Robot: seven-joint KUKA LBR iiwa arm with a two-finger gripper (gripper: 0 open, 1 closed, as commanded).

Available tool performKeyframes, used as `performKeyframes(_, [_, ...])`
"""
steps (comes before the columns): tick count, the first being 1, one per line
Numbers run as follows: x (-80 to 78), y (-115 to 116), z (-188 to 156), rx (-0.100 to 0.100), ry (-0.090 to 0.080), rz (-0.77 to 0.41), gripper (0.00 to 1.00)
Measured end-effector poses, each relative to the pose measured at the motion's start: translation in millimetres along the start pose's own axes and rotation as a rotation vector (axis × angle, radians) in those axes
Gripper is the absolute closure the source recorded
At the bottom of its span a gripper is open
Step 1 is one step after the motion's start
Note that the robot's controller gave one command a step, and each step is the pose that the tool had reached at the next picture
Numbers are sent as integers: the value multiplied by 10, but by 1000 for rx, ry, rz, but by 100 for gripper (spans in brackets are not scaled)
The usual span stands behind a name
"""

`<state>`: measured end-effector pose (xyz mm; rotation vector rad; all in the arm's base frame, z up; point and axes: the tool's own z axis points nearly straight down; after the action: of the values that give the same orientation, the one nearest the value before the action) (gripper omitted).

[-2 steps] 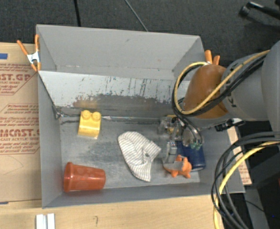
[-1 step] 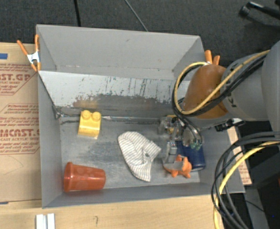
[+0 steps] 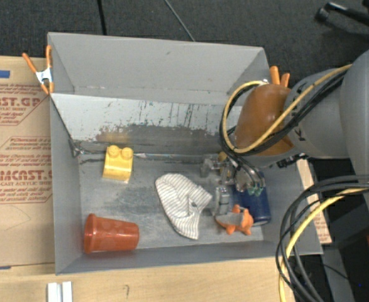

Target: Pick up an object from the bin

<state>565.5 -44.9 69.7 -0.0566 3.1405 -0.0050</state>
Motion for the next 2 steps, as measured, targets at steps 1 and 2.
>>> performKeyframes(1, [-29, 127, 0, 0, -1, -75, 0])
performKeyframes(2, [-80, 41, -9, -5, -3, -51, 100])
